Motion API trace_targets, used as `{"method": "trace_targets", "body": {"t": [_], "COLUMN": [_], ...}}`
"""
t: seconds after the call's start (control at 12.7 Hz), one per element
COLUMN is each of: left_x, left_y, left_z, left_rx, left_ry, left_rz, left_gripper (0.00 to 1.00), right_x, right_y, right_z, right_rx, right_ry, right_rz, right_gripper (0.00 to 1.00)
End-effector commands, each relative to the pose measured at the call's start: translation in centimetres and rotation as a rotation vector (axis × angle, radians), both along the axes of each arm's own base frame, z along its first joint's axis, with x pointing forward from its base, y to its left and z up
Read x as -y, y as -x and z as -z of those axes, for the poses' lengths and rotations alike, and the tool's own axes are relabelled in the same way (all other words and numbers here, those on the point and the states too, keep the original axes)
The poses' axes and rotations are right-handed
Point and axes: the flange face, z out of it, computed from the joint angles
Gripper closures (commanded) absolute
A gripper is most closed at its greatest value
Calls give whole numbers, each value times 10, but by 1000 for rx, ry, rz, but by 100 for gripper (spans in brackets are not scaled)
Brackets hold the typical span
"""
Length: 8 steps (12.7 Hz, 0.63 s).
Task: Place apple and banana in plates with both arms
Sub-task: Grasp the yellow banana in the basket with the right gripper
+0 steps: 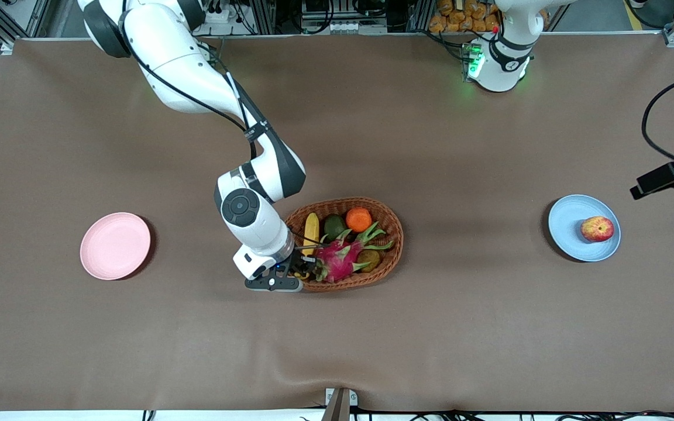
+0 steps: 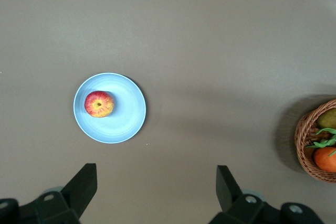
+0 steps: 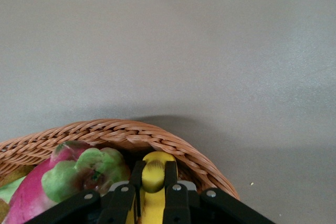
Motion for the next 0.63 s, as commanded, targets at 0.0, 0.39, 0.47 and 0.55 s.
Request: {"method": "trace_targets", "body": {"t": [0.0, 0.39, 0.47, 0.55], "left_x": [0, 45, 48, 50], "left_y": [10, 26, 34, 43], "left_z": [-14, -43, -48, -49], "left_rx": [10, 57, 47, 12], "left_ry": [-23, -30, -36, -40], "left_rz": [5, 74, 75, 73], "left_gripper": [0, 0, 0, 0], "right_x": [-1, 30, 46, 56], "right_y": [-7, -12, -13, -10], "right_z": [-20, -133, -159, -183], "right_rx": [33, 62, 58, 48], "right_ry": [-4, -40, -42, -40], "right_rz": [6, 37, 50, 52], "right_gripper": [100, 100, 100, 100]}}
